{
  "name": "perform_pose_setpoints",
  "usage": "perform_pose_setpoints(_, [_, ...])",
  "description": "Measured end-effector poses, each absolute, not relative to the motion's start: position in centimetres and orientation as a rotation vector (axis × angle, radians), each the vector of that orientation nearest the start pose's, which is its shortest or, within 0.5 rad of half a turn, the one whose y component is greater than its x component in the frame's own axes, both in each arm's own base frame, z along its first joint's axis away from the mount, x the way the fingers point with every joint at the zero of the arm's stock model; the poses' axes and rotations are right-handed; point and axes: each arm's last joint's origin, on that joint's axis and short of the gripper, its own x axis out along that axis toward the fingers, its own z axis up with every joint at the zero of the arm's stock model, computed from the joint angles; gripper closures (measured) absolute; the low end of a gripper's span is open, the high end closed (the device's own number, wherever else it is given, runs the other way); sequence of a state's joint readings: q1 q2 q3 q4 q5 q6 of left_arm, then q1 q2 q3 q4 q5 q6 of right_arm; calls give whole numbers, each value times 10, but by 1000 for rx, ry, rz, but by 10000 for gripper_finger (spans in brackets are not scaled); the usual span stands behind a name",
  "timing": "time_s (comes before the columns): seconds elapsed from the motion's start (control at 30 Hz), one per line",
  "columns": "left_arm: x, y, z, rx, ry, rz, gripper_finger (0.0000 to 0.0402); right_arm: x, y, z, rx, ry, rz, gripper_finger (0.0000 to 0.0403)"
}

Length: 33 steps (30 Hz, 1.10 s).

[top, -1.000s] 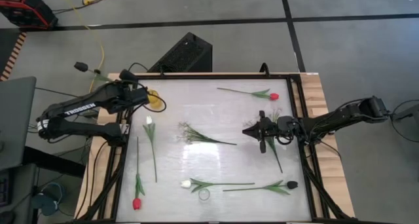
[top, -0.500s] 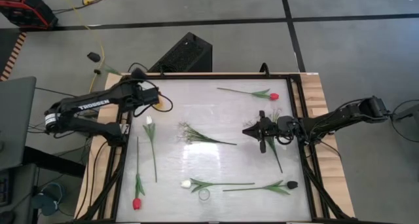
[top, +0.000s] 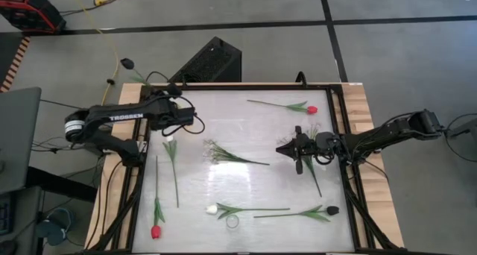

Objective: Sort flowers into vase by color
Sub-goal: Put the top black tulip into the yellow vase, then put the bottom red tulip into the yellow vase

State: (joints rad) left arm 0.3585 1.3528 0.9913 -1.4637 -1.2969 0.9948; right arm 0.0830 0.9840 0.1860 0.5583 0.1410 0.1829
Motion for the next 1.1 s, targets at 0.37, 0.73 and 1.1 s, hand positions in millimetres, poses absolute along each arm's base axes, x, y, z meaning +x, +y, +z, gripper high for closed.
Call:
perform_pose_setpoints(0.37, [179, 95, 252, 1408, 2309, 166, 331, 181, 11, 167, 156, 233, -79, 352])
perform_pose_setpoints(0.73, [199, 69, 261, 1224, 2004, 183, 265, 181, 11, 166, 157, 237, -79, 352])
perform_pose_setpoints(1.1, [243, 16, 280, 652, 1370, 178, 264, 185, 11, 174, 161, 202, -77, 352])
